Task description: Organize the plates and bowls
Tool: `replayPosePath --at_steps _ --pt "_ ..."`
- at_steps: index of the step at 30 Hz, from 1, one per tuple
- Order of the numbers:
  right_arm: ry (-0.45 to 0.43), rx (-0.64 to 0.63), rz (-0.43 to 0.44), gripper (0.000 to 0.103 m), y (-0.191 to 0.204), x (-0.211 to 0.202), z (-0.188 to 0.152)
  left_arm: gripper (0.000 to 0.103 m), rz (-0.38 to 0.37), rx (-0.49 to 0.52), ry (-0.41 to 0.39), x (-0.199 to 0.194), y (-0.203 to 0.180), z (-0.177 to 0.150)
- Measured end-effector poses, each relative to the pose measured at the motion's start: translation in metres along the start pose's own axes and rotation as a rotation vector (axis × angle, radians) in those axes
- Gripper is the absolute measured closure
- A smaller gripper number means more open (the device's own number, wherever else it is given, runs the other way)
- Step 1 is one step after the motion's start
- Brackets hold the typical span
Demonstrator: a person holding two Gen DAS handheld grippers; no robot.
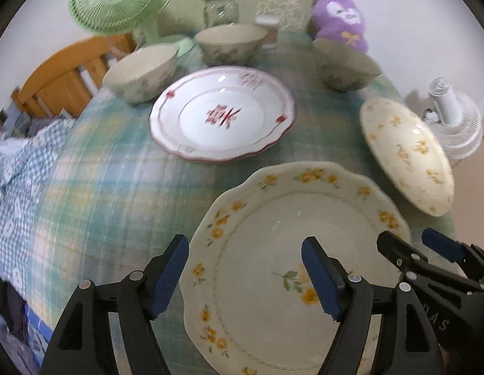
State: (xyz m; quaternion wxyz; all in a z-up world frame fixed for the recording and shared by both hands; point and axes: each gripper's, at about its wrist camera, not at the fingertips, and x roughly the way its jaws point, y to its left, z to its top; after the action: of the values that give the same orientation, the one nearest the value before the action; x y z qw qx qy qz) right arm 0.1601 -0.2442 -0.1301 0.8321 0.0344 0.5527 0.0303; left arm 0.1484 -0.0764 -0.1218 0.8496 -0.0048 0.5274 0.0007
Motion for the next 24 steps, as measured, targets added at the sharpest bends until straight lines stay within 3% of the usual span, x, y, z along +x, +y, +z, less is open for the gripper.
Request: replayPosePath --at_steps 7,13,15,24 --pt "-0.124 -0.013 -0.034 0.028 -0.011 -0.044 0.011 0.026 -0.053 0.067 -0.054 -0.025 -0.020 0.022" --pt "-0.159 0.008 -0.050 0.028 -0.034 -0.066 0.029 0.027 -0.064 0.092 -0.096 -0.039 -0.045 0.040" --pt "-0.165 0.020 -0.019 0.028 -0.046 -0.070 0.036 0.027 -0.054 0.083 -0.105 -0.040 -0.053 0.045" --pt "-0.179 -0.016 -0.020 0.028 -0.095 -0.061 0.077 0.028 -0.059 -0.003 -0.115 -0.029 -0.099 0.072"
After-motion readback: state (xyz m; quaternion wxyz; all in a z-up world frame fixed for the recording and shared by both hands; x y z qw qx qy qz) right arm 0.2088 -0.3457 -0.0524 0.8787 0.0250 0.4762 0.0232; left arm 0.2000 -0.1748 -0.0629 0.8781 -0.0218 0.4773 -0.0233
